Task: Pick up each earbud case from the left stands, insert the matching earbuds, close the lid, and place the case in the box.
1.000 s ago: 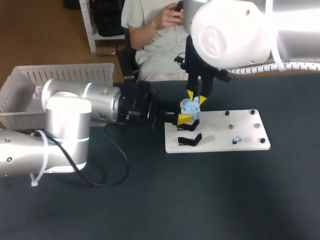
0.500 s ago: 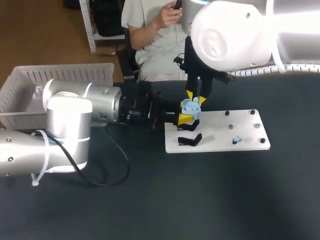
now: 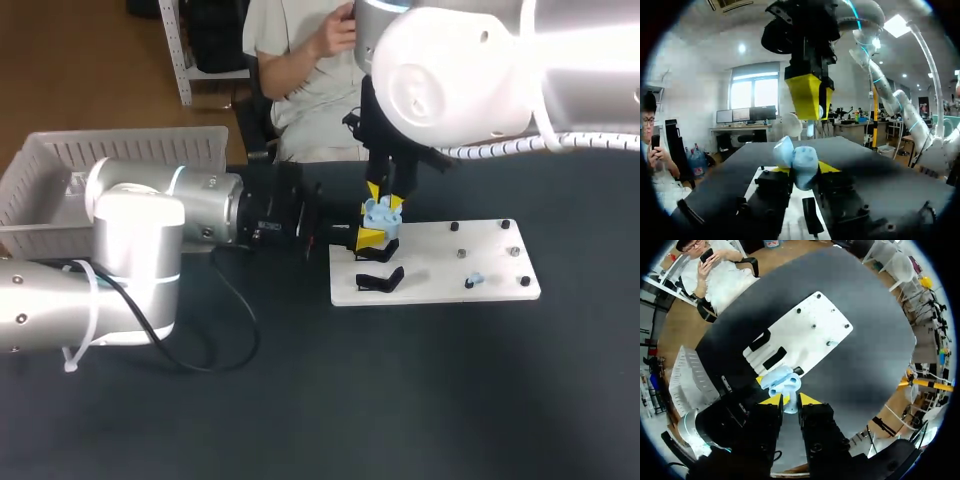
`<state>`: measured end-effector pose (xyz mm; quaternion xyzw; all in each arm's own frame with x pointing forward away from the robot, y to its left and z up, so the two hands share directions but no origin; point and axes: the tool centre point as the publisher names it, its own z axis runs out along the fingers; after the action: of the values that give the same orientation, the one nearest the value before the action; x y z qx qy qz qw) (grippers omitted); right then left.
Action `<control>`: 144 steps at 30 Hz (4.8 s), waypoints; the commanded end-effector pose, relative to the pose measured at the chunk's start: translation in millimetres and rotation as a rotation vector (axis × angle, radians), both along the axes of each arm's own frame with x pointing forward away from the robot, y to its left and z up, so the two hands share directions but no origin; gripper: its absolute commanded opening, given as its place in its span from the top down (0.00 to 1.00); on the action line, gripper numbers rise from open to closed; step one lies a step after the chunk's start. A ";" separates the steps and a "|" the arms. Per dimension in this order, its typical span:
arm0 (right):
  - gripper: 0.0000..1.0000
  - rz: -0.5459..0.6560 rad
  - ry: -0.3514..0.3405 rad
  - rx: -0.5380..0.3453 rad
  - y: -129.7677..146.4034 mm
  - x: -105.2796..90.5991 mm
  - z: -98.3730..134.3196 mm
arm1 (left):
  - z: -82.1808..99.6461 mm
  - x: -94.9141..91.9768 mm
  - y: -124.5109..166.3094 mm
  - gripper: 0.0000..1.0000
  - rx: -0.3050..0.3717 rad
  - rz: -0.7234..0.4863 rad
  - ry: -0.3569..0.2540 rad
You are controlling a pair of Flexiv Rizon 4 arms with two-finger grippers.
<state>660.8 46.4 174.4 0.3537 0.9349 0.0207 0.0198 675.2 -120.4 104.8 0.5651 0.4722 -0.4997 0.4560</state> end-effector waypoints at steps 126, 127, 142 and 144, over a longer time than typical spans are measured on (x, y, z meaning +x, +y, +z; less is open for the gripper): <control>0.57 0.770 -0.184 0.070 -134.0 -38.1 -81.4 | -0.4 0.5 -0.5 1.00 0.000 0.000 -0.002; 0.58 0.772 -0.177 0.066 -134.6 -36.7 -85.0 | -0.4 0.5 -0.5 1.00 0.000 0.000 -0.002; 0.62 0.745 -0.108 0.036 -138.5 -23.2 -123.0 | -0.4 0.5 -0.5 1.00 0.000 0.000 -0.002; 0.62 0.745 -0.104 0.034 -138.4 -21.9 -125.5 | -0.4 0.5 -0.5 1.00 0.000 0.000 -0.002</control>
<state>633.7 -95.0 52.6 -0.0123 0.9964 0.0623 0.0561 676.2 -120.5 104.3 0.5656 0.4709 -0.5005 0.4559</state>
